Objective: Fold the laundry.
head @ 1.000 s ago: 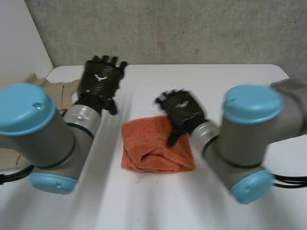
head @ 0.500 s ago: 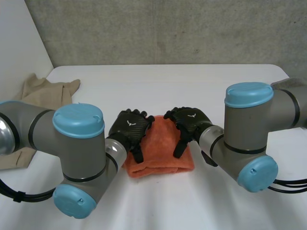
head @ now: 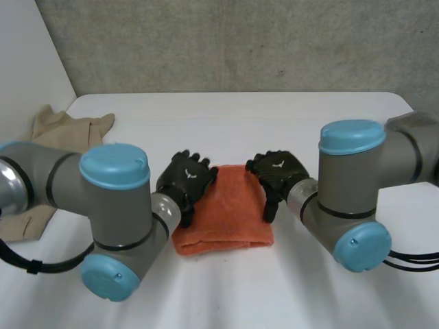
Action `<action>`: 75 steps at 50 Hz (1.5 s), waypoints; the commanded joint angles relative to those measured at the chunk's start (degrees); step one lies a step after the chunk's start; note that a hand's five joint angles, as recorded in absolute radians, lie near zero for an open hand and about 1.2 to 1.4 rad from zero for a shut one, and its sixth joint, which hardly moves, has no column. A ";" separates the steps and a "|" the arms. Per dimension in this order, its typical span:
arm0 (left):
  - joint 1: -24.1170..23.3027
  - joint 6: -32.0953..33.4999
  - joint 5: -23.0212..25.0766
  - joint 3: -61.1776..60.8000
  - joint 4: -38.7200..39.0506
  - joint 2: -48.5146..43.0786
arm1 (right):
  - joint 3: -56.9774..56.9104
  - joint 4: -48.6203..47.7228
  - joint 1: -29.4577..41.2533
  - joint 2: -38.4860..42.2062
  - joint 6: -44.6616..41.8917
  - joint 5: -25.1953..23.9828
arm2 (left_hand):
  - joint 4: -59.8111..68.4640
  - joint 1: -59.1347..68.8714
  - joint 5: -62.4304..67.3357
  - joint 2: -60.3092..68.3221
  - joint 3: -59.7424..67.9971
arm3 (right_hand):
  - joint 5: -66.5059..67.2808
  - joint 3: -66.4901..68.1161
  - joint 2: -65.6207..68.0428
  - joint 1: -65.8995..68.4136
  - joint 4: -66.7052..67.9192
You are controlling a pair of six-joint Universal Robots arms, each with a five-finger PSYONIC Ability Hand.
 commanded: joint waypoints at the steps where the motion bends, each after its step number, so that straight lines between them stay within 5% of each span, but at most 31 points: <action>1: 1.49 -7.03 3.70 5.06 -1.54 7.68 | 9.09 -7.68 0.78 -10.17 0.10 1.08 | -0.49 0.44 -1.49 -0.35 -0.79 | -2.86 -2.23 -2.40 -1.33 -3.17; 12: 6.06 -16.52 22.49 14.98 -13.93 11.20 | 23.69 -18.94 10.27 -11.68 -0.08 1.61 | 0.02 0.95 -0.98 0.15 -0.29 | -2.86 -2.23 -2.40 -1.33 -3.17; 16: 6.68 -18.46 25.23 17.19 -15.16 11.20 | 24.49 -22.36 11.77 -7.99 -0.16 1.70 | 0.02 0.95 -0.98 0.15 -0.29 | -2.86 -2.23 -2.40 -1.33 -3.17; 29: 5.89 -19.08 25.15 17.99 -15.17 10.50 | 21.24 -30.80 12.74 -0.87 -6.04 2.75 | 0.02 0.95 -0.98 0.15 -0.29 | -2.86 -2.23 -2.40 -1.33 -3.17; 45: 5.98 -19.08 25.24 17.28 -15.17 10.06 | 16.58 -31.42 12.74 3.44 -8.78 3.63 | 0.19 1.12 -0.81 0.32 -0.12 | 13.19 13.82 13.65 14.72 12.89; 60: 5.89 -19.08 25.15 17.11 -15.25 9.71 | 11.13 -30.90 12.65 5.46 -8.78 3.63 | 0.52 1.45 -0.48 0.66 0.22 | 14.38 15.01 14.84 15.91 14.07; 71: 6.06 -19.61 25.33 16.41 -15.25 9.80 | 7.61 -29.40 12.56 8.54 -8.43 3.19 | 0.52 1.45 -0.48 0.66 0.22 | 40.94 41.57 41.40 42.46 40.63; 75: 6.15 -19.61 25.41 16.05 -15.17 9.89 | 8.05 -27.65 12.12 7.57 -8.51 2.67 | 0.52 1.45 -0.48 0.66 0.22 | 67.13 67.76 67.59 68.66 66.83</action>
